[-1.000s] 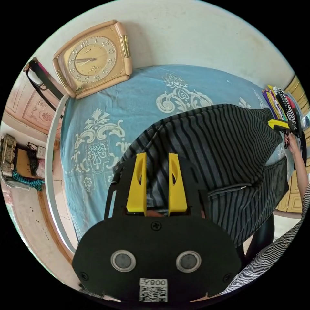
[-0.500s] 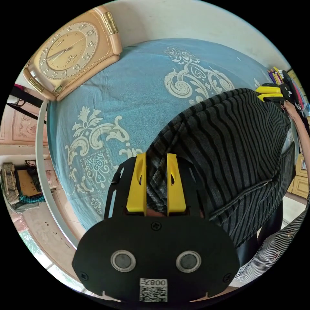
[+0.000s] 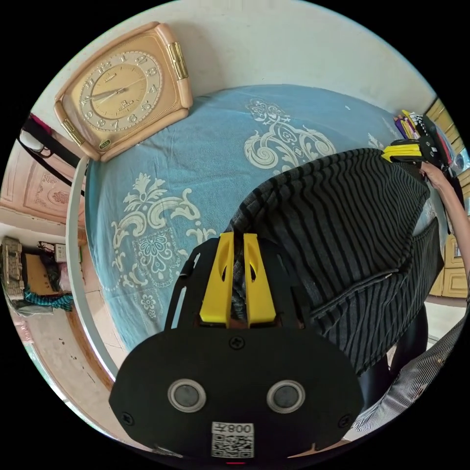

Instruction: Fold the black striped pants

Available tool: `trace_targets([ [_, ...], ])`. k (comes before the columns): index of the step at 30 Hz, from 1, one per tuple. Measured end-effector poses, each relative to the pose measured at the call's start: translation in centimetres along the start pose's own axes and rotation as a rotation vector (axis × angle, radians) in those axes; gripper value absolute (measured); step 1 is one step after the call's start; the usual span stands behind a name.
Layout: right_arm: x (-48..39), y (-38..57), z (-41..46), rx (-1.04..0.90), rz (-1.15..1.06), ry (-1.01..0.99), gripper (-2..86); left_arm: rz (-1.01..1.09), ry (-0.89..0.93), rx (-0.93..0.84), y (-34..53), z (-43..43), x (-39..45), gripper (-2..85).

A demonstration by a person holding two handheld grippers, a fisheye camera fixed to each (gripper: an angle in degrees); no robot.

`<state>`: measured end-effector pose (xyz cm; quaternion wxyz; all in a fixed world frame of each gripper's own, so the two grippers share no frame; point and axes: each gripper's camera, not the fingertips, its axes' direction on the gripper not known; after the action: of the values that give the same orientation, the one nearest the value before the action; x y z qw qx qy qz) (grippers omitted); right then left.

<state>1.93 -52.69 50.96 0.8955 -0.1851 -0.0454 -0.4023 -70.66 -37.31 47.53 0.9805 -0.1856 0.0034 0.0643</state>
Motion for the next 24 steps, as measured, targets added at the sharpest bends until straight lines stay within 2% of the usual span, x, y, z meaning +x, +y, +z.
trace_targets([
  [7,-6.1,3.2,-7.2,0.097,0.027,0.039,1.5,-0.012,-0.035,0.124,7.8,-5.8,0.6,1.5],
  [14,-15.8,8.3,-13.4,0.16,0.047,0.063,1.5,-0.04,-0.048,0.222,18.2,-10.5,2.2,1.8],
  [24,-29.9,14.4,-18.7,0.154,0.007,0.077,1.5,-0.138,0.024,0.252,33.6,-13.3,2.8,1.6],
])
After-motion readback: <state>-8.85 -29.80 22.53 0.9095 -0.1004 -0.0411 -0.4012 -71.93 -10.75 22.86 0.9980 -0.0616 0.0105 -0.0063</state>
